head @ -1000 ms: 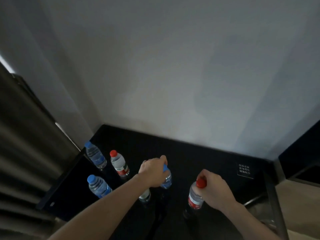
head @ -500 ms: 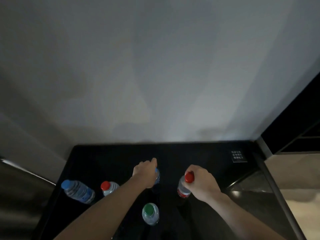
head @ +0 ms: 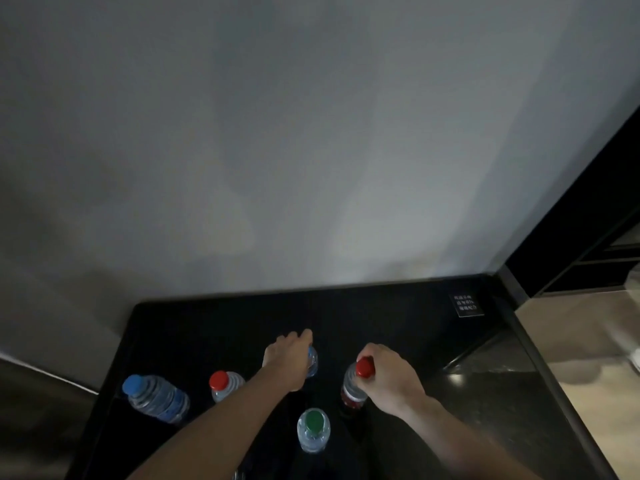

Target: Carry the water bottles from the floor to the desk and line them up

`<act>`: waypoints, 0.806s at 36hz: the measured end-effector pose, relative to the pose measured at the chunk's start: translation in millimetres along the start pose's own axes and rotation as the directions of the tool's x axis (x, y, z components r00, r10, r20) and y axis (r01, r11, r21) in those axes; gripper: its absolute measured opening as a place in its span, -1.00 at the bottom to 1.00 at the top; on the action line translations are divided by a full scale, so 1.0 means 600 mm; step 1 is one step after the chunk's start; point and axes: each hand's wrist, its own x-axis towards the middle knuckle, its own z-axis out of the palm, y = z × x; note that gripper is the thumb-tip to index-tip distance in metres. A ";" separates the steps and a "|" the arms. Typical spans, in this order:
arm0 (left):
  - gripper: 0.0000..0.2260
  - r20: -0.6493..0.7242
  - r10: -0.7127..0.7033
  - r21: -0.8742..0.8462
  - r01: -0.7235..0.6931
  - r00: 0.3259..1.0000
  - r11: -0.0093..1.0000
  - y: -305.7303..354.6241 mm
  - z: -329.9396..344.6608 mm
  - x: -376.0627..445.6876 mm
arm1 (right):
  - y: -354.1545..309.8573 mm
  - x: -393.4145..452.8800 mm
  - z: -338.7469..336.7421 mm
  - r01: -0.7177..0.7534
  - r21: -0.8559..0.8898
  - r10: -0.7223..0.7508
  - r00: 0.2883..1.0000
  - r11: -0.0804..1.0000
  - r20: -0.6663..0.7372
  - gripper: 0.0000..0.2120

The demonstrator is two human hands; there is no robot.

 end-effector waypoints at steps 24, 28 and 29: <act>-0.63 -0.453 0.172 -0.336 -0.345 0.875 0.876 0.076 -0.064 -0.196 | 0.084 -0.186 -0.089 -0.042 0.160 0.046 0.999 0.986 -0.018 -0.41; -0.59 -0.447 0.247 -0.275 -0.395 0.860 0.877 0.165 -0.024 -0.252 | 0.154 -0.268 -0.115 -0.056 0.178 0.075 0.993 0.982 -0.097 -0.41; -0.59 -0.440 0.250 -0.281 -0.396 0.863 0.874 0.190 -0.013 -0.261 | 0.176 -0.292 -0.121 -0.060 0.182 0.083 0.990 0.981 -0.117 -0.41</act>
